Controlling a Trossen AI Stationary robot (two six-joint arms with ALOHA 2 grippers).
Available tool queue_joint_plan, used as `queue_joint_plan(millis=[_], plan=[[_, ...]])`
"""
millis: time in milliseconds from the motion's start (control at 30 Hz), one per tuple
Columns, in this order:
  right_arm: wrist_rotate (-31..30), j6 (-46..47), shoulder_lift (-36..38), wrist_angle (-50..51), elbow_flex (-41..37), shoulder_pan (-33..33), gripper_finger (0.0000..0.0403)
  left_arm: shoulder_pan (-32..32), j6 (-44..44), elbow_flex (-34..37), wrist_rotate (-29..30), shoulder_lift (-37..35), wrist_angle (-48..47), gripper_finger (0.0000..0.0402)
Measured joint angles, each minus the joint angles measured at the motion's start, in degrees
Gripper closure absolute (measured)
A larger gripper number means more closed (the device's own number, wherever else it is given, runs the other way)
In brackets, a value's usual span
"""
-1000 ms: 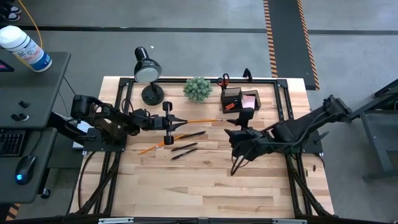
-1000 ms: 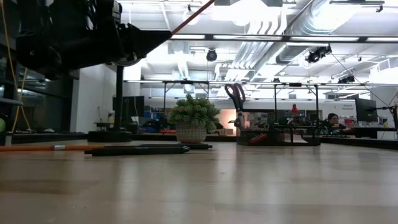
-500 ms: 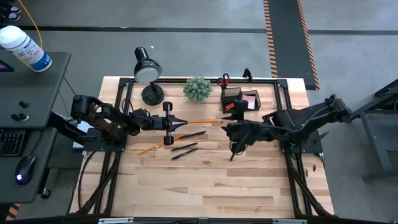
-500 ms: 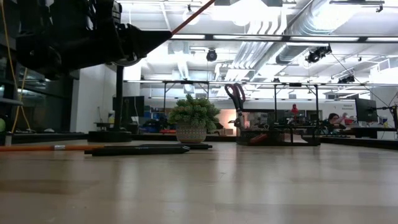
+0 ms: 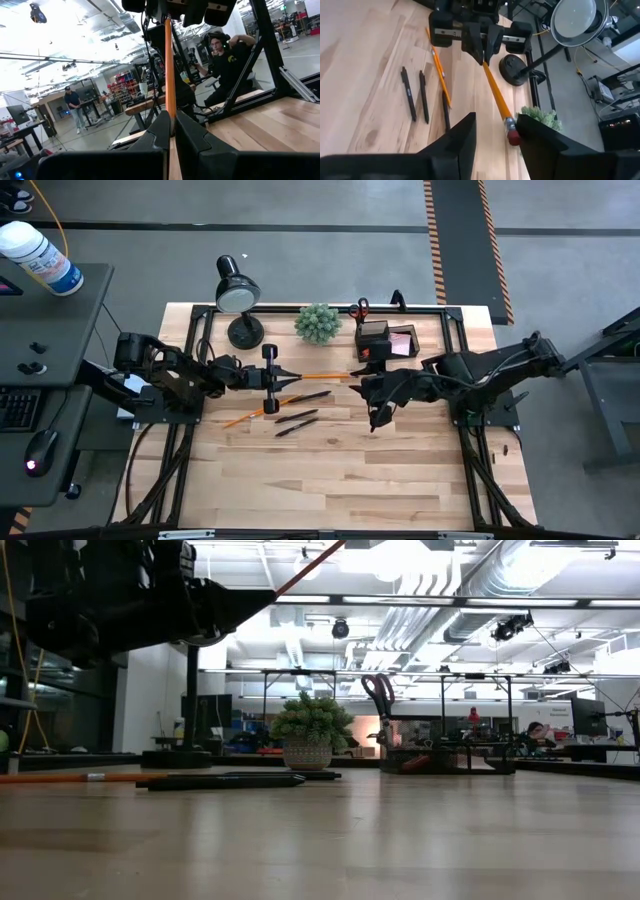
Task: Pick and place office supplies into organizer
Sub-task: Put the top orange pencil into the black desk organizer
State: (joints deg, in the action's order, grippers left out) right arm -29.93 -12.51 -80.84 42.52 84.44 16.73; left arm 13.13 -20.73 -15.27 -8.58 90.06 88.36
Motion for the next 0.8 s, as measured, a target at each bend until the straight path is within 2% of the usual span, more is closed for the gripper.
queue_joint_plan(millis=[433, 800], plan=[[0.41, 0.01, -0.02, -0.44, 0.00, 0.00, 0.0313, -0.02, -0.02, 0.00, -0.02, 0.02, 0.00, 0.0401], [0.35, 0.36, -0.02, -0.40, 0.00, 0.00, 0.0389, -0.02, -0.09, 0.02, -0.02, 0.02, 0.00, 0.0401]])
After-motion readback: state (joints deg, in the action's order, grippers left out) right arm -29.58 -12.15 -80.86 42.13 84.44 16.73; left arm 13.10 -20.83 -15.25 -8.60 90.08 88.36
